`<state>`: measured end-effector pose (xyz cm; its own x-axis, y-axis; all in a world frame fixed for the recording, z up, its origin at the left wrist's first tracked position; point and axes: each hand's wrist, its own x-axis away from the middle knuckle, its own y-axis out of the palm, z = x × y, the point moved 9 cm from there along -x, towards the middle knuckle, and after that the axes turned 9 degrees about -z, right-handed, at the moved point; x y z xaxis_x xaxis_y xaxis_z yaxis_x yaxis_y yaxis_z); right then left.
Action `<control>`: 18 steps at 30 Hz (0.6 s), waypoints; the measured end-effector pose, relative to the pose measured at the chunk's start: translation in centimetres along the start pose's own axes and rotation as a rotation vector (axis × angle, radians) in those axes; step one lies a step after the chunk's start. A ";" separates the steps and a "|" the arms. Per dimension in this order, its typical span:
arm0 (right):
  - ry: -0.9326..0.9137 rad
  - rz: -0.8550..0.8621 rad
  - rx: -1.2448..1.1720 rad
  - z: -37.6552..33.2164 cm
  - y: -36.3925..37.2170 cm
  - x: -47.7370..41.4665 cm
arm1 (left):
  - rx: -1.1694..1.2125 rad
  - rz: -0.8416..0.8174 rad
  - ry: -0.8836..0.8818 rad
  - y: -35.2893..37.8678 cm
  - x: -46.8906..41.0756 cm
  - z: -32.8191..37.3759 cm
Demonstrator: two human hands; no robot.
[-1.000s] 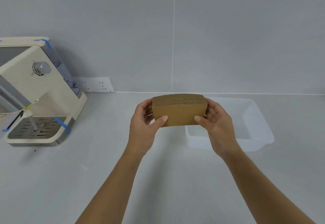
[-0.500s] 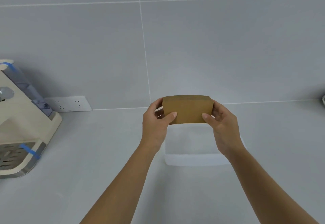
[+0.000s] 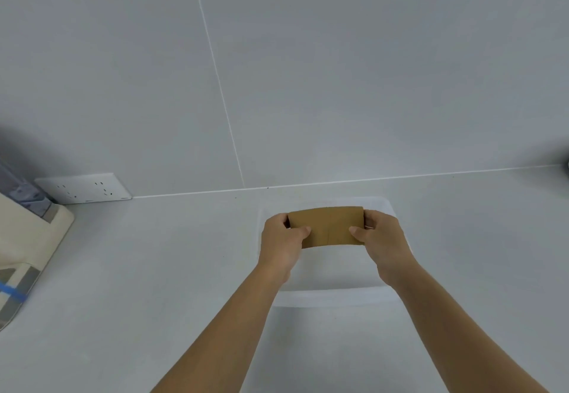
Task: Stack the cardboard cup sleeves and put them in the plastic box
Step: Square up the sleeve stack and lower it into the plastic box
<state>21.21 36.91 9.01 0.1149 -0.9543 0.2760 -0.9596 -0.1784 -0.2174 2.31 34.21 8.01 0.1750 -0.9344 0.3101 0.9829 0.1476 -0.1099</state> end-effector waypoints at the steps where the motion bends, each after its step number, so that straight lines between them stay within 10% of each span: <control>1: 0.038 -0.006 0.025 0.7 0.0 -0.3 | -0.020 0.001 -0.030 0.3 -0.4 -0.6; 18: 0.358 -0.040 0.182 5.5 0.7 -5.3 | -0.166 0.035 -0.314 1.3 -5.2 -4.4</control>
<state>21.32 40.55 2.20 0.0241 -0.8074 0.5894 -0.8915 -0.2841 -0.3528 2.47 37.86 2.12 0.2425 -0.7808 0.5759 0.9579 0.0987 -0.2695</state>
